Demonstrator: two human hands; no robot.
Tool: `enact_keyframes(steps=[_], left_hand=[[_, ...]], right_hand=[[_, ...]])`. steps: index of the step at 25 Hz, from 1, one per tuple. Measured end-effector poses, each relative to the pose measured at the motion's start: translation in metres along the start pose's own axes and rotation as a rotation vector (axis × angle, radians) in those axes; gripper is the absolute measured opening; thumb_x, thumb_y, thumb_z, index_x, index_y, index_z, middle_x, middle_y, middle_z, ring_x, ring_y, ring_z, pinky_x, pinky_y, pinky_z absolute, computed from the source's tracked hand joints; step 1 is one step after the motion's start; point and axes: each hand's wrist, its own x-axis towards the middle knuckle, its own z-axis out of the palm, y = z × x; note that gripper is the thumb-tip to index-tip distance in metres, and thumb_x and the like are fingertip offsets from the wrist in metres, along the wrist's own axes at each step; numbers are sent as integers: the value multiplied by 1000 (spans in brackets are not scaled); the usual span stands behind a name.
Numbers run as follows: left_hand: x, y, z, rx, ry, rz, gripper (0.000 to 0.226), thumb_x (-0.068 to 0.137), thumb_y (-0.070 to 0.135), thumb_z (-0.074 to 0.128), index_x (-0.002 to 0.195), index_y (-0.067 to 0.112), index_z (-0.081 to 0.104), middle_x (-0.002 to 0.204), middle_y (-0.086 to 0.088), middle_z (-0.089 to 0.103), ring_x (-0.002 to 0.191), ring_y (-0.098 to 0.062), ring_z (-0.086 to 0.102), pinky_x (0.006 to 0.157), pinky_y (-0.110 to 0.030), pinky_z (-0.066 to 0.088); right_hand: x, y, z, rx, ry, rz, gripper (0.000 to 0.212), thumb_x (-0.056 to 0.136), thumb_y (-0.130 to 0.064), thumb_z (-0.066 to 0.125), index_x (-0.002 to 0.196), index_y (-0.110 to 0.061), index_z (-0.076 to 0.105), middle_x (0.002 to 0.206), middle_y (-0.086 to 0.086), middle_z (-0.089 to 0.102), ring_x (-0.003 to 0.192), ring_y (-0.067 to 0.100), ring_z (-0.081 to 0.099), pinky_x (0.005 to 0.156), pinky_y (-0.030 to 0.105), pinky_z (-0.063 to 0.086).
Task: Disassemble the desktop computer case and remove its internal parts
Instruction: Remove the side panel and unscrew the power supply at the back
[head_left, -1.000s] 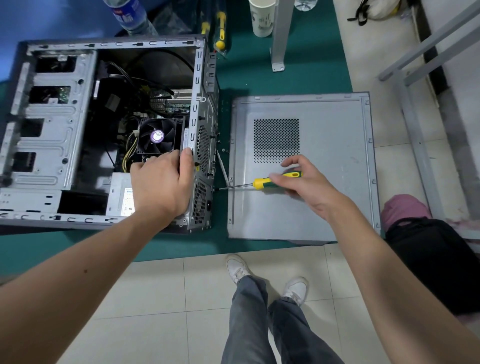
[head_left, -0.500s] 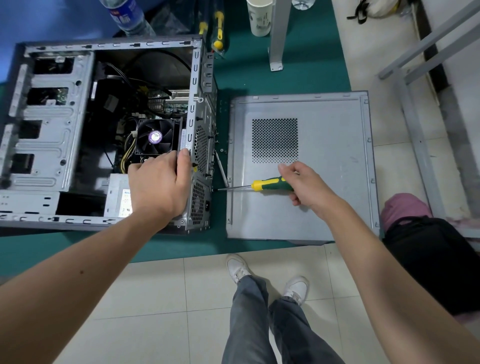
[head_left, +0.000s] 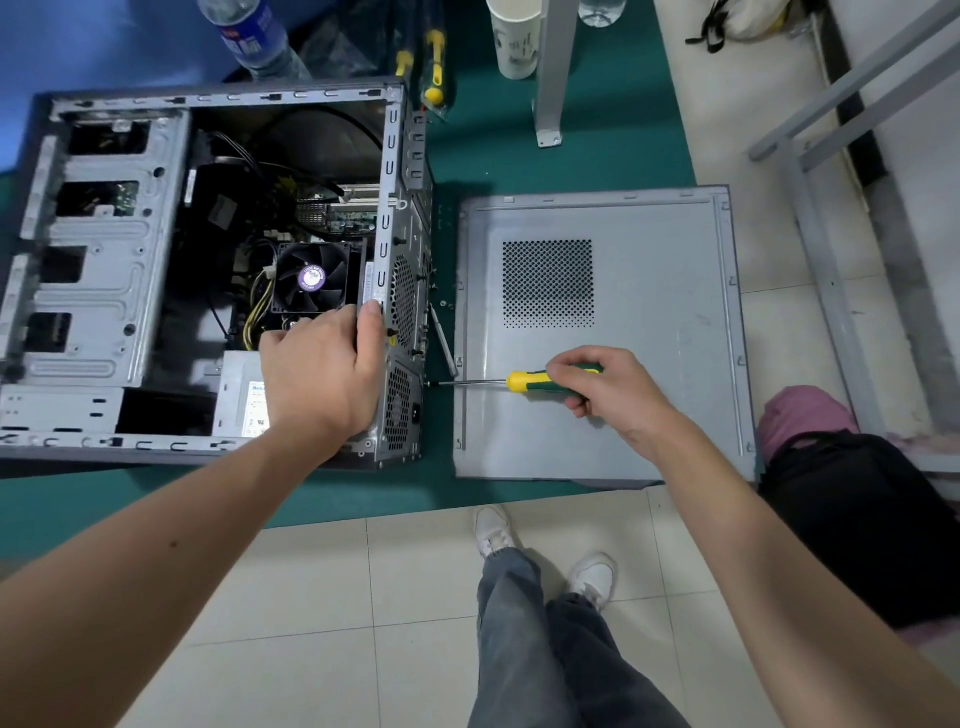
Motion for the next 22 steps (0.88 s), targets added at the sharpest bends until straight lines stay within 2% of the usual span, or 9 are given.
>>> enact_keyframes(steps=[5,8,10,12,13,15,16,19,22], left_hand=[[0,-1,-1,14,-16,0,54,99,47,9,61,22,40,59,2,49,62,-25,49,80,-43,33],[0,-3,-1,-14,6,-1,50,99,47,10,72,18,41,61,2,49,64,-26,50,79,-43,32],[0,-1,-1,-58,22,11,45,100,46,12,87,18,45,72,1,56,70,-26,53,82,-45,34],[-2,0,-1,-80,3,12,46,102,45,14,120,19,48,100,-4,63,89,-28,57,89,-51,36],[-3,0,-1,-82,-8,3,47,103,44,17,136,20,42,115,-7,60,100,-30,56,92,-52,35],[-2,0,-3,-89,14,2,49,104,40,26,149,23,30,128,-13,50,110,-33,49,92,-52,36],[-3,1,-6,-93,42,60,48,103,36,33,150,23,30,128,-15,47,110,-34,48,91,-52,37],[5,9,-27,-17,75,440,59,94,36,53,149,27,33,129,-11,48,116,-29,46,97,-50,39],[17,27,-45,111,-99,648,67,90,48,56,150,35,30,125,2,53,118,-19,46,104,-43,35]], right_hand=[[-13,12,-8,118,57,62,9,87,-21,71,88,-13,74,56,-7,62,45,9,51,42,15,38],[-24,11,-15,260,71,93,10,87,-16,68,88,-8,74,64,2,65,46,11,47,43,18,39],[-31,9,-18,385,93,116,9,87,-12,67,83,-7,73,69,9,65,47,12,44,43,21,39],[-40,4,-20,480,113,133,8,87,-10,66,82,-4,70,71,14,61,46,13,41,42,22,35],[-45,3,-21,509,119,136,8,87,-10,66,84,-3,68,72,15,58,45,13,39,41,21,32],[-53,-3,-23,543,127,132,8,87,-9,65,87,-1,66,70,13,54,44,12,37,40,20,28],[-57,-6,-24,548,127,131,8,87,-9,65,87,-1,66,69,13,54,44,12,36,39,20,27],[-67,-19,-30,547,130,107,10,87,-11,66,86,-1,68,69,14,58,44,12,36,38,21,27],[-75,-31,-35,553,141,68,10,86,-12,67,82,-4,71,68,15,59,44,12,36,38,21,28]])
